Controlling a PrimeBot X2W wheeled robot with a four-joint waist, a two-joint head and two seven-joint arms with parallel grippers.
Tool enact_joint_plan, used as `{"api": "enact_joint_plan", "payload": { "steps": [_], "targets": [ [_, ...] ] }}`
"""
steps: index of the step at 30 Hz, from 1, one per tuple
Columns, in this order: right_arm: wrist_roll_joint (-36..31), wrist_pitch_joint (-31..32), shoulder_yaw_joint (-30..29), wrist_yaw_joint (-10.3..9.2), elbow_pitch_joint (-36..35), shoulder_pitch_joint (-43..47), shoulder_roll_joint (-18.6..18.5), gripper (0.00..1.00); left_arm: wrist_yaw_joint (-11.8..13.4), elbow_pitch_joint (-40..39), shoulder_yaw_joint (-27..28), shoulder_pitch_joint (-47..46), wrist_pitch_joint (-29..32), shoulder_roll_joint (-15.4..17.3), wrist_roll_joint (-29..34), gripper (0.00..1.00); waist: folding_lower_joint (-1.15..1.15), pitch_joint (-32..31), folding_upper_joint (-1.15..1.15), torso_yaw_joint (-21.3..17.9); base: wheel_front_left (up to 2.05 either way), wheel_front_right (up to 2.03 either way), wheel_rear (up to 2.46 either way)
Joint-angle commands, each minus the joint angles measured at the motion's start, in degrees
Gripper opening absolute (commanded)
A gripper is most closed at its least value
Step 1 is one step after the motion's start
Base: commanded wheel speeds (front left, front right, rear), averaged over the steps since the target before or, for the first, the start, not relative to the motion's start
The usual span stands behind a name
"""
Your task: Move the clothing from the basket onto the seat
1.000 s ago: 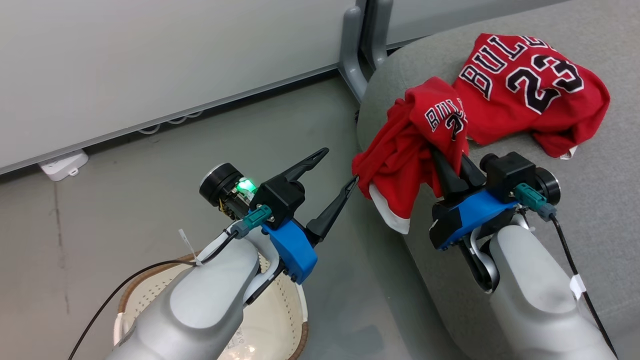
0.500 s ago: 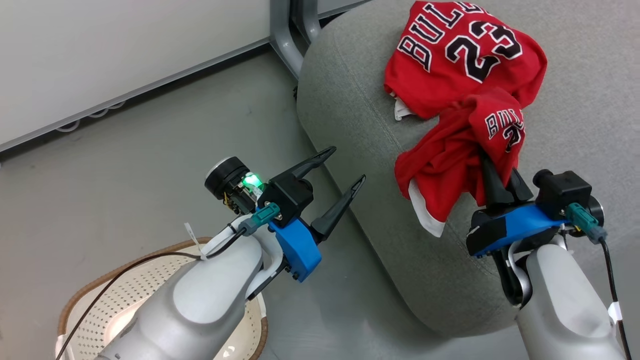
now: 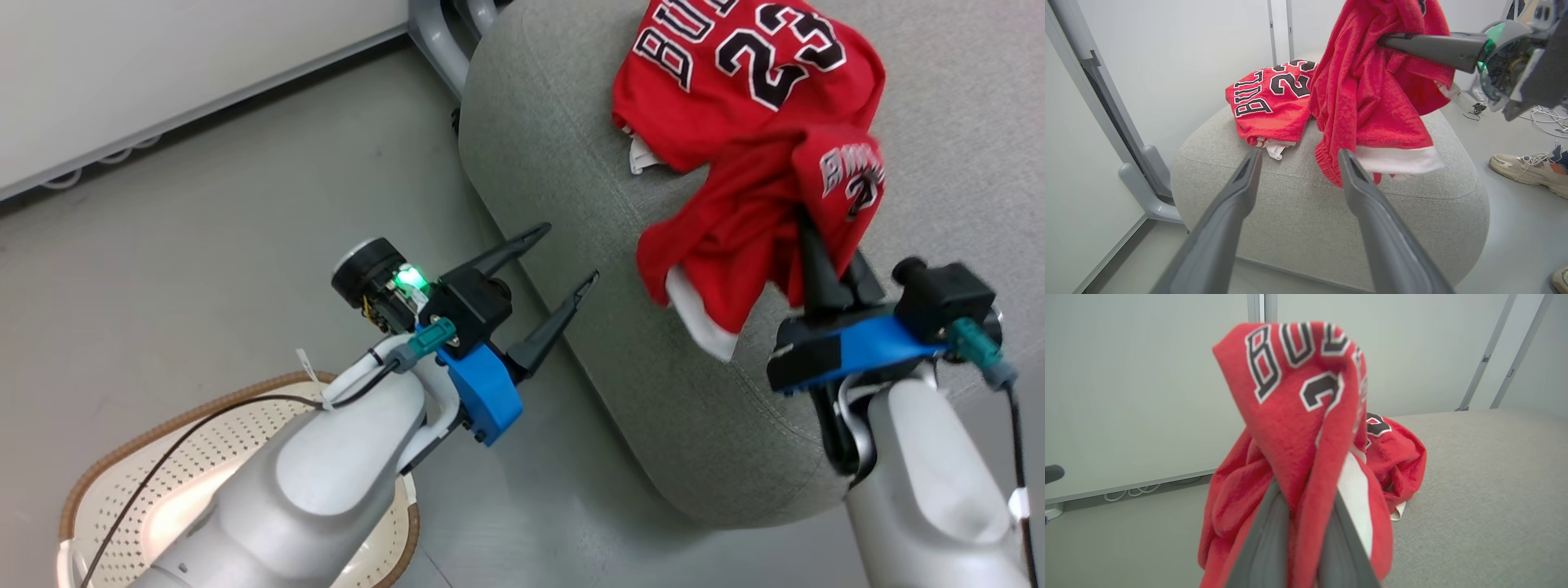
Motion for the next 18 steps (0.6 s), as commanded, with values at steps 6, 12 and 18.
{"api": "enact_joint_plan", "payload": {
  "steps": [6,12,18],
  "targets": [
    [-0.55,-0.02,-1.34,-0.05,-5.0,-7.71,-2.82,0.0,0.78,-1.81,0.65,-2.09,0.29,2.84,0.51,1.0,0.0,5.09,0.0,0.98,0.0,0.0,0.0],
    [0.04,-0.01,-6.68,-0.04,-8.09,-16.89,-7.69,0.0,0.94,-4.14,0.68,-4.59,1.78,4.83,1.25,1.0,0.0,11.21,0.0,2.8,0.0,0.0,0.0],
    [0.38,-0.02,-12.47,-0.05,-7.78,-24.03,-12.65,0.0,1.06,-6.53,0.81,-7.13,2.95,6.65,2.19,1.0,0.0,16.57,0.0,4.58,0.0,0.0,0.0]
  ]
}}
